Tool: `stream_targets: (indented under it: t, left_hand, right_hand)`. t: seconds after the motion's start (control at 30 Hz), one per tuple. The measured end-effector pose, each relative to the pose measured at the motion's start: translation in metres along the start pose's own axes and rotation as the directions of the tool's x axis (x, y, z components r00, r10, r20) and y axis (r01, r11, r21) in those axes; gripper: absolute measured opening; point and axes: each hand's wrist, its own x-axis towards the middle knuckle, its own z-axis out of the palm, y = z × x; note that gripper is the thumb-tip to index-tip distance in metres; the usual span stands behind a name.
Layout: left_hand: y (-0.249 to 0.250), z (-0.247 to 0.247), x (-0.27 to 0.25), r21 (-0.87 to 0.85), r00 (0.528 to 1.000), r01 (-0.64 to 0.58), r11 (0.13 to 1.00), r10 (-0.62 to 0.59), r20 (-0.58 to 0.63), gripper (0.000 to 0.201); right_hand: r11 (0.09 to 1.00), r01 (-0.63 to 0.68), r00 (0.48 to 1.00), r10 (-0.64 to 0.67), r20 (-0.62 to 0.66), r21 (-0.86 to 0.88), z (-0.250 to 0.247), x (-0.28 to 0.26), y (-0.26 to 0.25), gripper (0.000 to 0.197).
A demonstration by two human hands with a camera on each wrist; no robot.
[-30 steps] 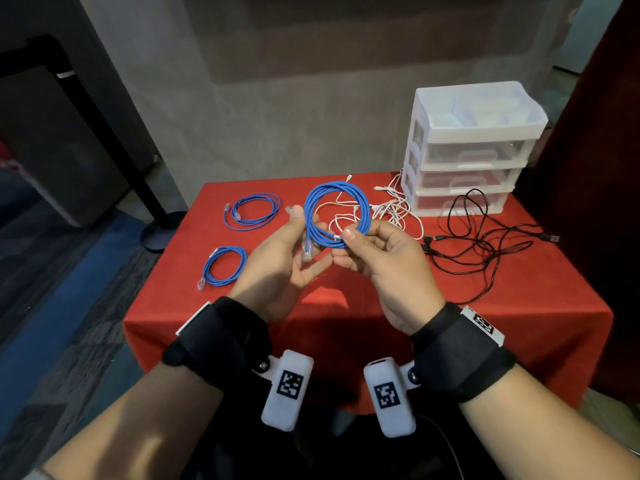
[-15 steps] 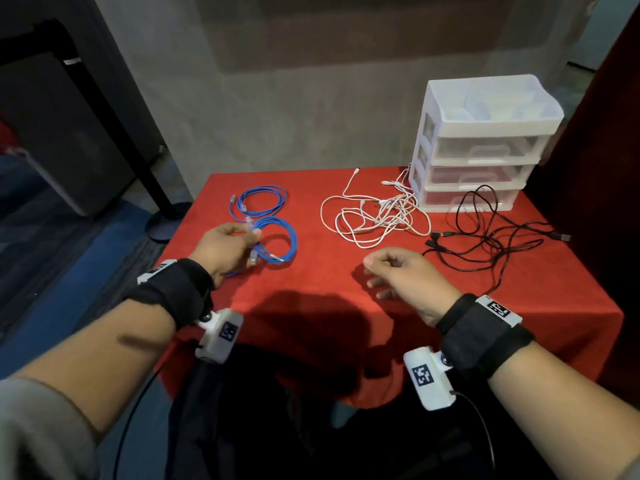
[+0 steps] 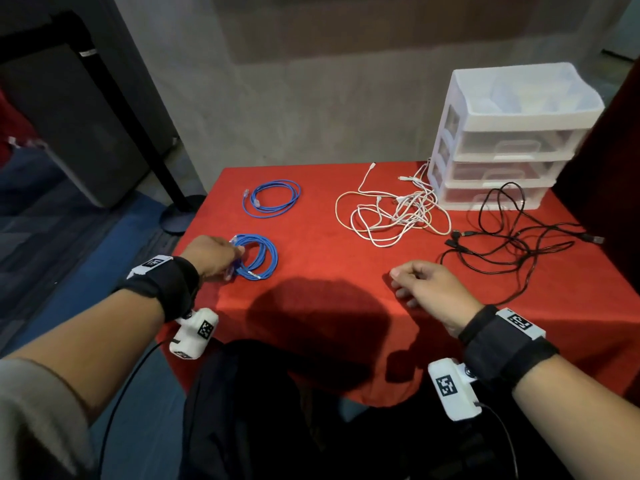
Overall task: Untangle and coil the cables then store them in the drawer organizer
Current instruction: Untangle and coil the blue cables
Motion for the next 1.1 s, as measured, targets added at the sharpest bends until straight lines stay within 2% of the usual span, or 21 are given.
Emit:
stream_targets:
  t: [0.13, 0.2, 0.27, 0.37, 0.47, 0.57, 0.63, 0.7, 0.77, 0.8, 0.87, 0.93, 0.97, 1.03, 1.1]
  left_hand:
    - [0.016, -0.003, 0.005, 0.281, 0.974, -0.108, 0.954, 0.158, -0.162, 0.049]
    - [0.036, 0.000, 0.010, 0.348, 0.940, -0.193, 0.917, 0.274, -0.201, 0.043]
    - [0.058, 0.010, 0.020, 0.410, 0.928, -0.259, 0.875, 0.342, -0.145, 0.036]
    - [0.094, 0.033, 0.036, 0.516, 0.915, -0.334, 0.789, 0.403, -0.024, 0.031]
    - [0.117, 0.056, 0.059, 0.618, 0.913, -0.366, 0.696, 0.398, 0.093, 0.029]
    - [0.118, 0.072, 0.096, 0.740, 0.947, -0.299, 0.602, 0.280, 0.155, 0.031]
    - [0.120, 0.081, 0.103, 0.778, 0.960, -0.272, 0.567, 0.211, 0.182, 0.027]
    - [0.126, 0.087, 0.093, 0.788, 0.953, -0.296, 0.540, 0.221, 0.207, 0.013]
    - [0.130, 0.089, 0.083, 0.788, 0.939, -0.324, 0.523, 0.280, 0.200, 0.009]
    - [0.130, 0.089, 0.082, 0.761, 0.926, -0.349, 0.547, 0.326, 0.190, 0.010]
    - [0.134, 0.084, 0.077, 0.629, 0.899, -0.394, 0.670, 0.423, 0.113, 0.013]
    - [0.139, 0.075, 0.065, 0.423, 0.879, -0.433, 0.796, 0.477, 0.001, 0.014]
    - [0.141, 0.071, 0.054, 0.266, 0.879, -0.452, 0.851, 0.477, -0.031, 0.016]
    - [0.144, 0.064, 0.024, -0.072, 0.898, -0.440, 0.895, 0.440, -0.021, 0.023]
    - [0.145, 0.061, -0.011, -0.318, 0.904, -0.386, 0.866, 0.424, 0.058, 0.024]
  right_hand:
    - [0.999, 0.009, 1.000, -0.008, 0.008, -0.038, 0.000, 0.004, 0.001, 0.018]
    - [0.997, 0.022, 1.000, -0.021, 0.021, -0.075, 0.003, 0.007, 0.001, 0.017]
    - [0.981, 0.083, 0.996, -0.077, 0.041, -0.177, 0.007, 0.010, 0.001, 0.018]
    - [0.908, 0.226, 0.971, -0.181, 0.155, -0.354, 0.014, 0.016, -0.003, 0.020]
    - [0.760, 0.340, 0.939, -0.244, 0.242, -0.554, 0.019, 0.020, -0.003, 0.018]
    - [0.666, 0.402, 0.916, -0.284, 0.285, -0.628, 0.022, 0.018, 0.000, 0.025]
    - [0.653, 0.410, 0.912, -0.294, 0.286, -0.636, 0.019, 0.020, 0.003, 0.029]
    - [0.670, 0.409, 0.912, -0.300, 0.279, -0.619, 0.016, 0.022, 0.004, 0.028]
    - [0.709, 0.397, 0.917, -0.291, 0.271, -0.583, 0.014, 0.023, 0.004, 0.025]
    - [0.732, 0.390, 0.920, -0.285, 0.269, -0.559, 0.013, 0.024, 0.004, 0.023]
    - [0.770, 0.376, 0.924, -0.272, 0.268, -0.515, 0.011, 0.024, 0.004, 0.019]
    - [0.794, 0.360, 0.928, -0.251, 0.276, -0.490, 0.010, 0.023, 0.004, 0.017]
    - [0.809, 0.355, 0.928, -0.244, 0.280, -0.470, 0.009, 0.022, 0.002, 0.016]
    - [0.852, 0.359, 0.925, -0.271, 0.266, -0.381, 0.010, 0.018, -0.007, 0.020]
    - [0.860, 0.421, 0.907, -0.392, 0.156, -0.288, 0.015, 0.014, -0.022, 0.030]
